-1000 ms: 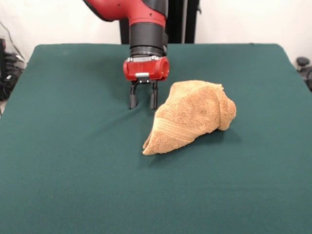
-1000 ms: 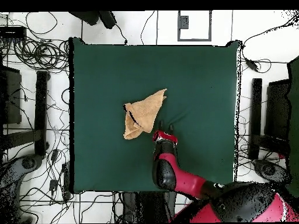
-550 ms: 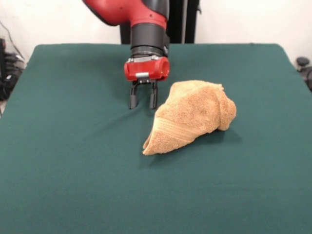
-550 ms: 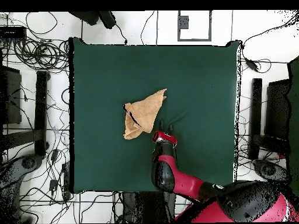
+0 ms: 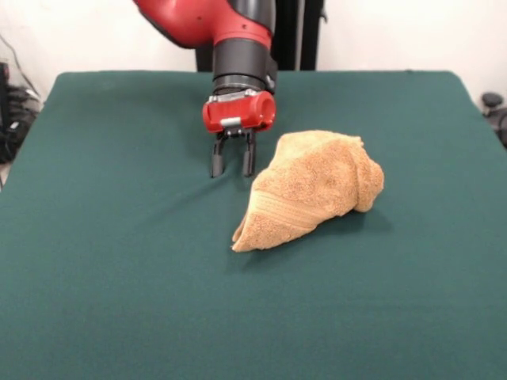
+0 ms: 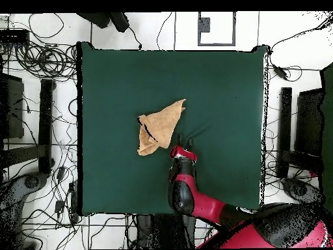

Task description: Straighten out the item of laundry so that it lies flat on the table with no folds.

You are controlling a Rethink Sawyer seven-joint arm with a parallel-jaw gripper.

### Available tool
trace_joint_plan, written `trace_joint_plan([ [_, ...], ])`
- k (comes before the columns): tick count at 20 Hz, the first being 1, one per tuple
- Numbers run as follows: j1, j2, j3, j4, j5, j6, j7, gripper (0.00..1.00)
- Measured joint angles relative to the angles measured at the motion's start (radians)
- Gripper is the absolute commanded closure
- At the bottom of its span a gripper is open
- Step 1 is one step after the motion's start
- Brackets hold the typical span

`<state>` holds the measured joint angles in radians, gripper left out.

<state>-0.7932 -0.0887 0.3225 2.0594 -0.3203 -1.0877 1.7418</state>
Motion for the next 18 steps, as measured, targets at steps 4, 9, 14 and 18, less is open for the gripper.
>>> trace_joint_plan([
  [4,0.008,-0.004,0.009,0.016,0.047,-0.012,0.000,0.00],
  [9,0.052,-0.048,0.016,0.058,0.182,-0.007,0.000,0.00],
  [14,0.083,-0.083,0.018,0.081,0.266,0.016,0.000,0.00],
  [18,0.087,-0.087,0.018,0.082,0.274,0.021,0.000,0.00],
])
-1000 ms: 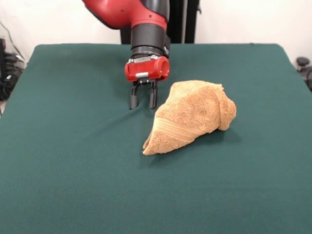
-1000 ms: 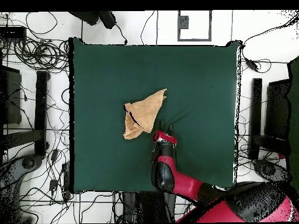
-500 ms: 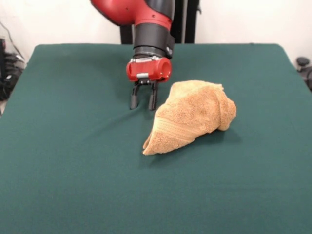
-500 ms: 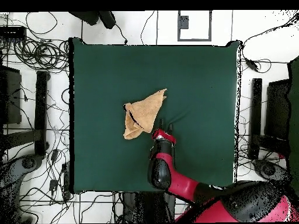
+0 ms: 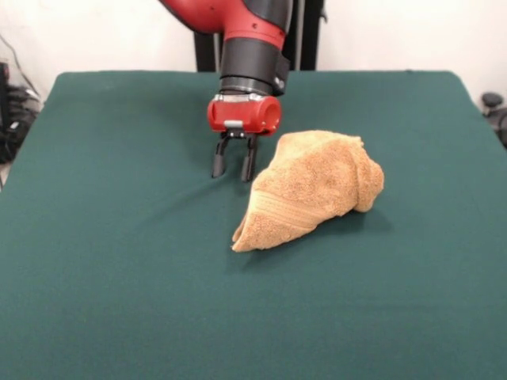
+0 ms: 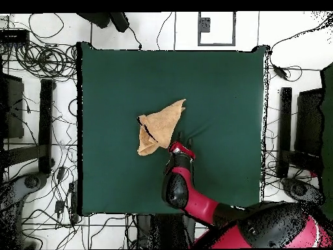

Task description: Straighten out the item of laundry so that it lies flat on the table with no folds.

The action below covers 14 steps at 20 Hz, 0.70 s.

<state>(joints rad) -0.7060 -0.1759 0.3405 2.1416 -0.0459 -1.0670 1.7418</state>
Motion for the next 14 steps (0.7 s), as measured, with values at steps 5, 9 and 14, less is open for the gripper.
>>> trace_joint_plan([
  [5,0.000,0.000,0.000,0.000,0.000,0.000,0.000,0.00],
  [9,0.000,0.000,0.000,0.000,0.000,0.000,0.000,0.00],
  [14,-0.030,0.014,0.021,0.001,-0.017,0.001,0.000,0.00],
])
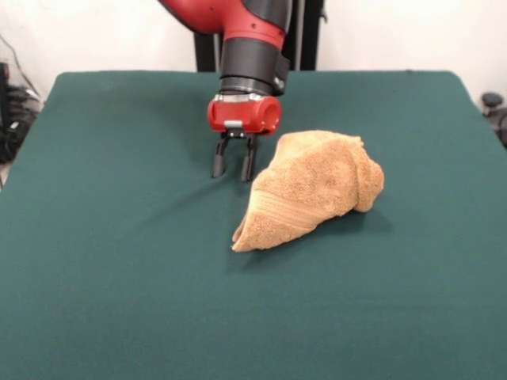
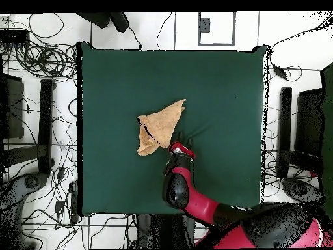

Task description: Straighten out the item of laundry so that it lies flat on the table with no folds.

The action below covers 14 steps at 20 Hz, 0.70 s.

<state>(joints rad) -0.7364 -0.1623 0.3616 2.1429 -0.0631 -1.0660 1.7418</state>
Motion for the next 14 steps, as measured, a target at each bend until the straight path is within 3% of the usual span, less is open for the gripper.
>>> trace_joint_plan([
  [6,-0.131,0.058,0.073,-0.003,-0.101,0.038,0.000,0.00],
  [14,-0.191,0.102,0.115,-0.003,-0.129,0.035,0.000,0.00],
])
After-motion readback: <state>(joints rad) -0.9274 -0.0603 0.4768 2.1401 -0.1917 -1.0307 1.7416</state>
